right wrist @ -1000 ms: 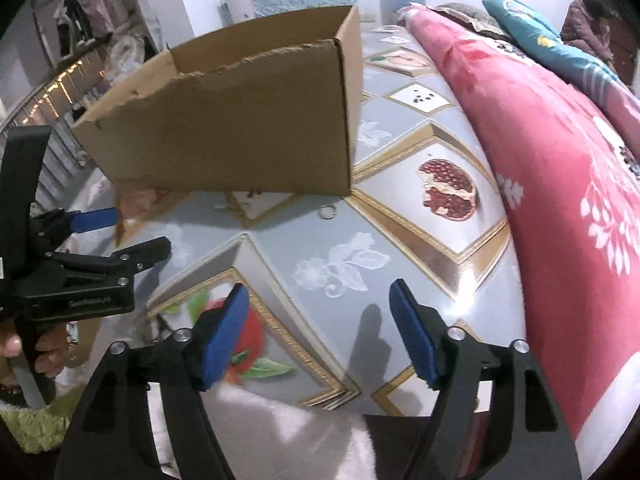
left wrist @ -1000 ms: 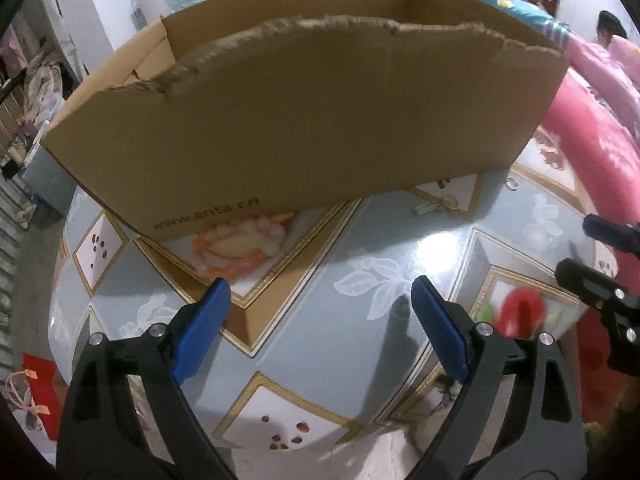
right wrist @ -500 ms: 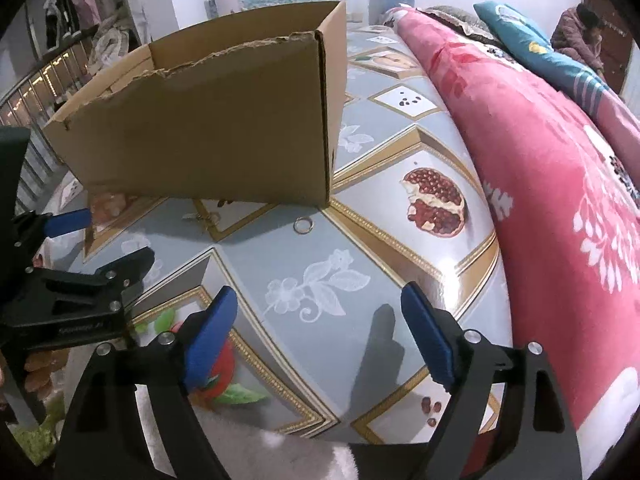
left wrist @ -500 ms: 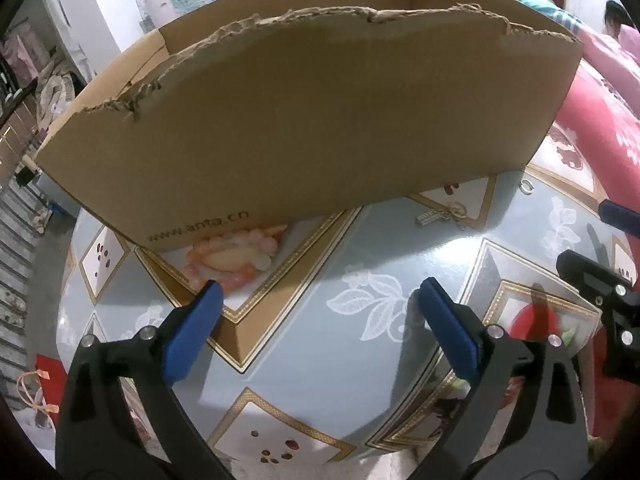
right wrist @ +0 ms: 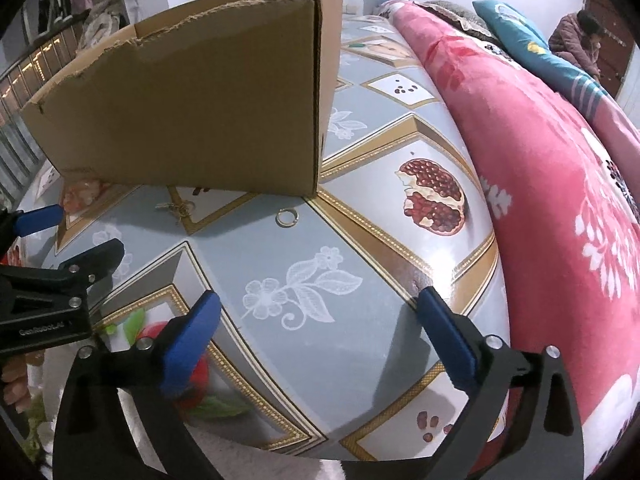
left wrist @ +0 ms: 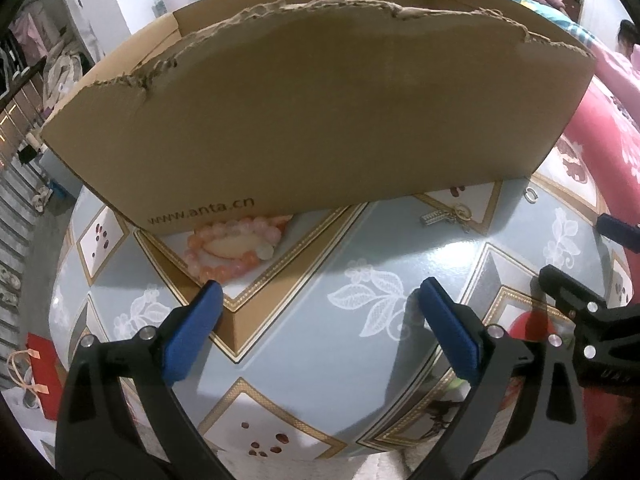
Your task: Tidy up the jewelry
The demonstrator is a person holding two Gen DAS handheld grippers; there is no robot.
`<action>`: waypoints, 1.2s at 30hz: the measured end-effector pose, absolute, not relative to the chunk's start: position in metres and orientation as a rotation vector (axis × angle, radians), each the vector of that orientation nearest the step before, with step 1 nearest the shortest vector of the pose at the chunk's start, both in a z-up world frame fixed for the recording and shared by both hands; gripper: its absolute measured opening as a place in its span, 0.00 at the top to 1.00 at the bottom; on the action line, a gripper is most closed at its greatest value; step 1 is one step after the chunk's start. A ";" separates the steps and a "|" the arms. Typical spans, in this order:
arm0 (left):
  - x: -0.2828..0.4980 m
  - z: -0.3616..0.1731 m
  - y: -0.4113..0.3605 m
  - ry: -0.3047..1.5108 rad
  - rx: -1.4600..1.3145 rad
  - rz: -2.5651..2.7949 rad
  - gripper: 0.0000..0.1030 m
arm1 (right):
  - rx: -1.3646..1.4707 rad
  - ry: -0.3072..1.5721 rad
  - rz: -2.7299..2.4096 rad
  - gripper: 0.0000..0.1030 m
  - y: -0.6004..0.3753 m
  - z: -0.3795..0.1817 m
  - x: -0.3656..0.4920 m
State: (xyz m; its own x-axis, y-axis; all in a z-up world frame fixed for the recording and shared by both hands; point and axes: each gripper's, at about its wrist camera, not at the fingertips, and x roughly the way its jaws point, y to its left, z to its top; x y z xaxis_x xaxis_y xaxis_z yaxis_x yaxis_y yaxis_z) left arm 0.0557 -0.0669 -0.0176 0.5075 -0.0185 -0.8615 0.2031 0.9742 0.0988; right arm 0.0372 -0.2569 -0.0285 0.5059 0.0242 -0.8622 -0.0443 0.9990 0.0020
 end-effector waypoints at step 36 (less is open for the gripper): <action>0.052 0.000 -0.043 0.864 0.087 -0.547 0.34 | 0.059 0.837 0.238 0.08 -0.276 0.006 0.029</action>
State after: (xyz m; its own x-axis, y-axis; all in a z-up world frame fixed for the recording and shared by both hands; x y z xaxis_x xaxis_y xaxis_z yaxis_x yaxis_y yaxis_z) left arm 0.0516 -0.0432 -0.0004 0.5214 -0.4215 -0.7420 0.4903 0.8596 -0.1438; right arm 0.0292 -0.2758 0.0055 0.6450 0.2322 -0.7281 -0.1855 0.9718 0.1456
